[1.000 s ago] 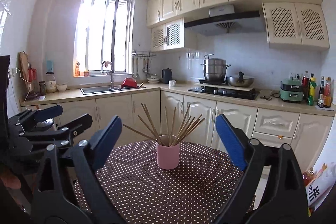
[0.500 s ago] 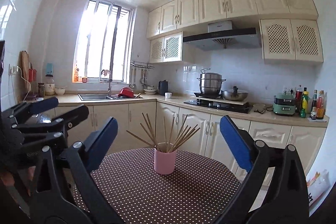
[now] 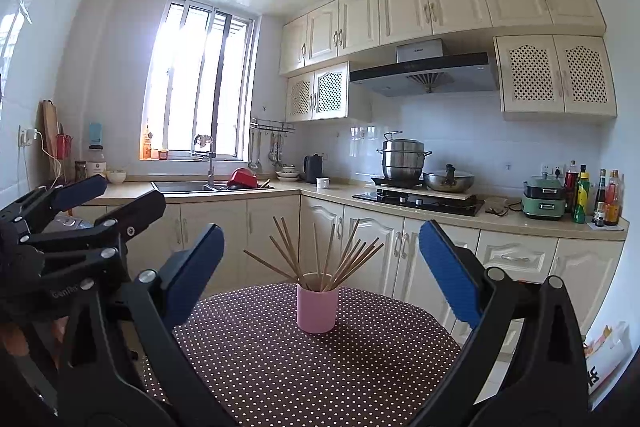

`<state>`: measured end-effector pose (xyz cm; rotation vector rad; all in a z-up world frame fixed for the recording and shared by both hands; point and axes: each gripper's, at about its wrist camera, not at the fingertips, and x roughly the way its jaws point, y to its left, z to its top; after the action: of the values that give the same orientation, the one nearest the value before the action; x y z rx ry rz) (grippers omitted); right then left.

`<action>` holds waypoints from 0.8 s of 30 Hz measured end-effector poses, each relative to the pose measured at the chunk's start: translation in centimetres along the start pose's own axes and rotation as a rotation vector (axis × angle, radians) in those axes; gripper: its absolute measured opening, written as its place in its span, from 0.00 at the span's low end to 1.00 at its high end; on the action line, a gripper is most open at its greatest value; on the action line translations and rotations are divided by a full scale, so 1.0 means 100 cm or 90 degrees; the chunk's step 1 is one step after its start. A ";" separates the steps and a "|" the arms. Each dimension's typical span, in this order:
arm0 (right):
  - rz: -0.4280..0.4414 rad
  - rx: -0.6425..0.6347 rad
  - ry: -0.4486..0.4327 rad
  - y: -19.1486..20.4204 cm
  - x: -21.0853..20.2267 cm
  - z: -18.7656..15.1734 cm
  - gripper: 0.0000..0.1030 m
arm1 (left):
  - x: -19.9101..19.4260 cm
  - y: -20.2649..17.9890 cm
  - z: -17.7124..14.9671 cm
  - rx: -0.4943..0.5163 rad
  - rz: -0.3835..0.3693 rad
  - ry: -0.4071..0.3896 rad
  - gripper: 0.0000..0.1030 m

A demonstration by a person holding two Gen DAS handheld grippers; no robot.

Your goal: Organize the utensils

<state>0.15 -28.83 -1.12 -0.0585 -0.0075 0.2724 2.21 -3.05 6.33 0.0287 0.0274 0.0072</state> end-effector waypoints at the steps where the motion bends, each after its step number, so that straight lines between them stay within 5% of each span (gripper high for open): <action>1: 0.001 0.000 0.001 0.000 0.000 0.000 0.93 | 0.000 0.000 0.000 0.000 0.002 0.000 0.83; 24: 0.009 0.015 0.021 -0.005 0.009 -0.007 0.94 | 0.008 0.000 -0.008 0.000 0.013 0.017 0.84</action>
<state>1.15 -29.15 -1.81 -0.0394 0.0293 0.2859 3.01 -2.98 5.51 0.0292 0.0539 0.0281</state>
